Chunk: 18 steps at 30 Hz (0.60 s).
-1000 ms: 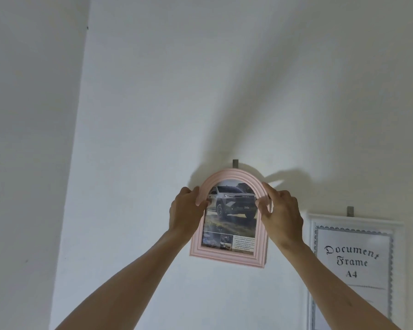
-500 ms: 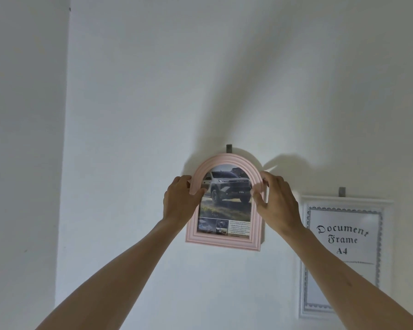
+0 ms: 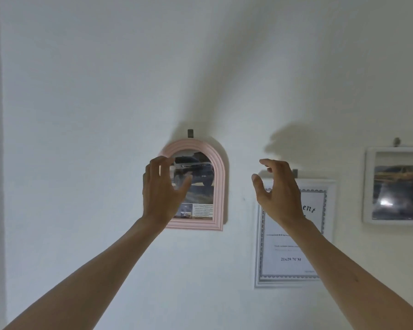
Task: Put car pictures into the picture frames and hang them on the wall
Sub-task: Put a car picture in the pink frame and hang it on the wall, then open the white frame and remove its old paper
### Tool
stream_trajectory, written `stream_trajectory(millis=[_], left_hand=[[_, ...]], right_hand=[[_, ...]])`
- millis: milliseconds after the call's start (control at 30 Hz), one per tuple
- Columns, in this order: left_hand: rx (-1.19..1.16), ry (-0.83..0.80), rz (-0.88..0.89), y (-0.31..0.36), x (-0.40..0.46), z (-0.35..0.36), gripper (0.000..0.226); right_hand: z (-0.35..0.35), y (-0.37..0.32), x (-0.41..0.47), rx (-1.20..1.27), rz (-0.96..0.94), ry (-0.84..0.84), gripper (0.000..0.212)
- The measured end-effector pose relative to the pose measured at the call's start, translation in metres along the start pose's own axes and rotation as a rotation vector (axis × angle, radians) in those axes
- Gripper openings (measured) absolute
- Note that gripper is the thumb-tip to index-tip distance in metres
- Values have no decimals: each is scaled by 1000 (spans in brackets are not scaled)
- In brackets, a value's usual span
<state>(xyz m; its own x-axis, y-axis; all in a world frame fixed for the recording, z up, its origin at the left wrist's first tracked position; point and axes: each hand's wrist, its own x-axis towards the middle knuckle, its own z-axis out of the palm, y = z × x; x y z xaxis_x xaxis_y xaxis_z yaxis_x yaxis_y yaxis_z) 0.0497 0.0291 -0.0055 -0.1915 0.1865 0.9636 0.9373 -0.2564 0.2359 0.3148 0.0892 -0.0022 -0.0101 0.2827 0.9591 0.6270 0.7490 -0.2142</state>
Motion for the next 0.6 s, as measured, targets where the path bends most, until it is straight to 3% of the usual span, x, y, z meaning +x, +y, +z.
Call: stream_trajectory(millis=[133,233,400,600], left_hand=[[-119,22,239,47,-20,29,44],[-186,-5,250,87,-44,53,40],[-310,-264,-144,140,-87,88,55],[-332,-358,-516,152,-106,116,56]], right_hand=[[-39,39,-11,-35,63,54,39],[-67,76,-23,-45,158,86,43],[-101,143,-50,20,371,-51,52],[-109,188,-76,103,477,-330,60]])
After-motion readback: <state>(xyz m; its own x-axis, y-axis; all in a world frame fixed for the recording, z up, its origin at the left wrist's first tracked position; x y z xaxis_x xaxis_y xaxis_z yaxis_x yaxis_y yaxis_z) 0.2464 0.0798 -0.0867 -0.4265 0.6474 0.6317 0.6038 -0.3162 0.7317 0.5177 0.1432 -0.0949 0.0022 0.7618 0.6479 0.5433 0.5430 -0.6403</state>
